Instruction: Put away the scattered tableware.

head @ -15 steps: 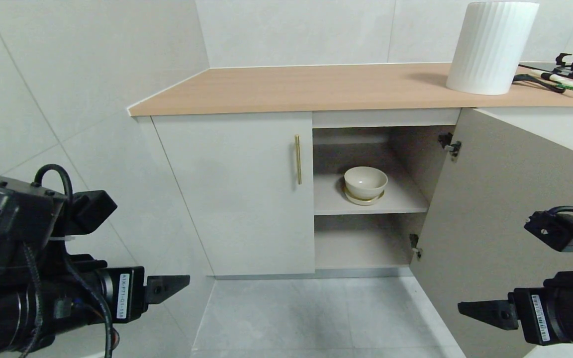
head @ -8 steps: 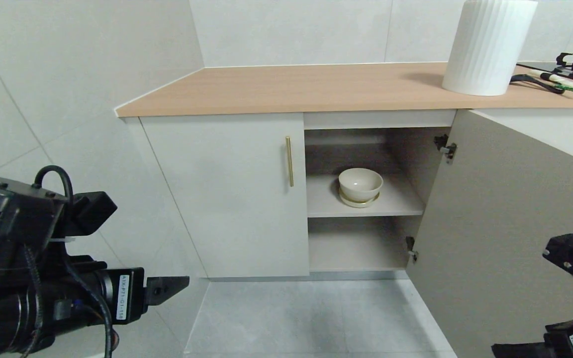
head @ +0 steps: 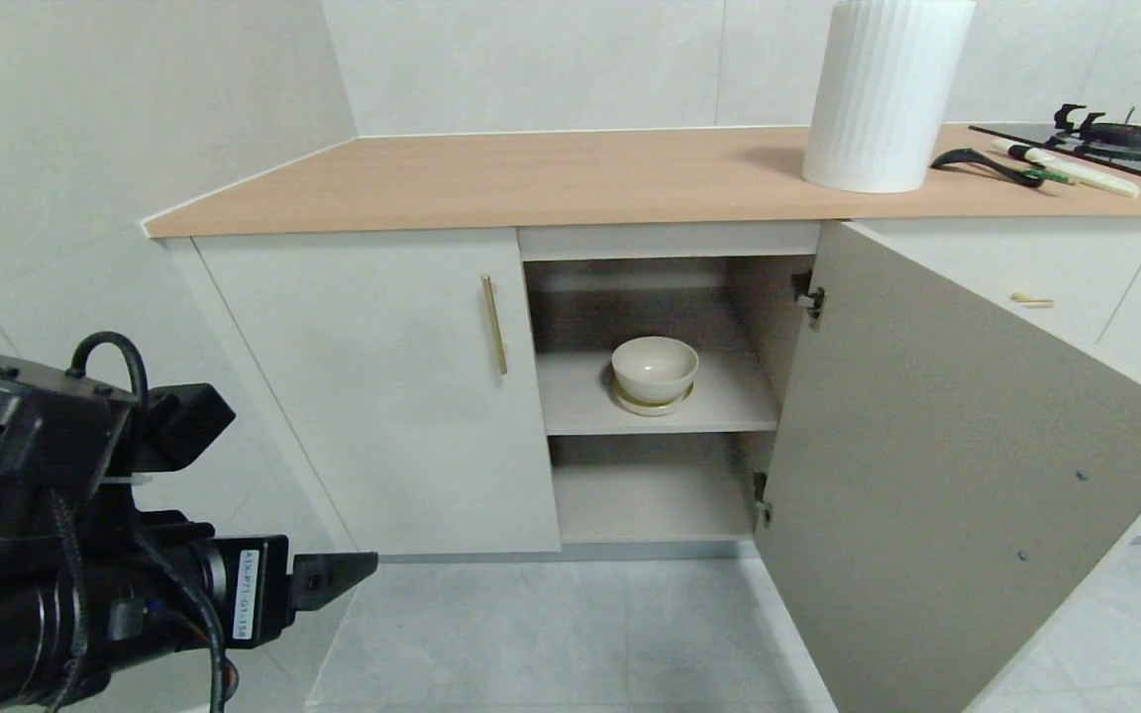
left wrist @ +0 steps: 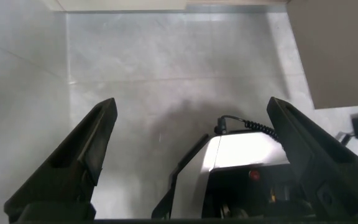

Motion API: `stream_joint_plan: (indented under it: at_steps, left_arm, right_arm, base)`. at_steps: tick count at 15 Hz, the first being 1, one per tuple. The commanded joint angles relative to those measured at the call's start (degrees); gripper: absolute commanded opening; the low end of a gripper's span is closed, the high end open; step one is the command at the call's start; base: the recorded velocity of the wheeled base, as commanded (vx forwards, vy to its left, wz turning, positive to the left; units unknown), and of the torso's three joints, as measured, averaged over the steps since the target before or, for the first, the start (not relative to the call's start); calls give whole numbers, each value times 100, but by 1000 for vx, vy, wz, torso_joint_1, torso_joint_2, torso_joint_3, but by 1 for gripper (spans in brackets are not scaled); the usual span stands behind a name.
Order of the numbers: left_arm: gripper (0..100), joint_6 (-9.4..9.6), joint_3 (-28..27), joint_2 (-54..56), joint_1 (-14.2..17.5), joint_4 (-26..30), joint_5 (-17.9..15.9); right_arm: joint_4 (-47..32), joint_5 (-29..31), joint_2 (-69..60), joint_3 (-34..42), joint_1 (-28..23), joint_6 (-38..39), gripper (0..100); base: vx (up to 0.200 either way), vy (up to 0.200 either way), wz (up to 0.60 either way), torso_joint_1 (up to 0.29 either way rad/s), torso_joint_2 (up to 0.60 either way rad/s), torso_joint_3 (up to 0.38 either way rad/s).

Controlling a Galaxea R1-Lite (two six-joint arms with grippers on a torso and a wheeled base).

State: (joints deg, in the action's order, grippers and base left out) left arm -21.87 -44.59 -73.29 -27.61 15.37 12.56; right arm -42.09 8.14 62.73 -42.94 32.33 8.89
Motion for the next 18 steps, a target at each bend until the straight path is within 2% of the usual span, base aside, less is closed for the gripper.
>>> stream_joint_plan:
  at_steps: [1,3,8,11,15,18]
  left_arm:
    - [100,-1,3,-10,1,1,1]
    - [100,-10,3,-10,1,1,-8]
    - [100,-10,3,-19,1,1,-8]
    - [100,-10,-6,-19,1,1,-16]
    - [100,-10,-6,-27,1,1,-16]
    - [100,-10,3,-27,1,1,-16]
  right_arm:
    - [-1,65,11,-13,-174,-1,100]
    - [-1,82,20,-154,-473,-1,100]
    - [52,91,134,-549,-1668,-27,100]
    - [105,91,195,-655,-2741,-616,100]
    - [667,82,450,-681,-3813,-977,100]
    - [1538,29,863,-637,-4182,-871,100]
  base:
    - [0,0,0,0,0,0]
    - [0,0,0,0,0,0]
    - [0,0,0,0,0,0]
    - [0,0,0,0,0,0]
    - [0,0,0,0,0,0]
    - [0,0,0,0,0,0]
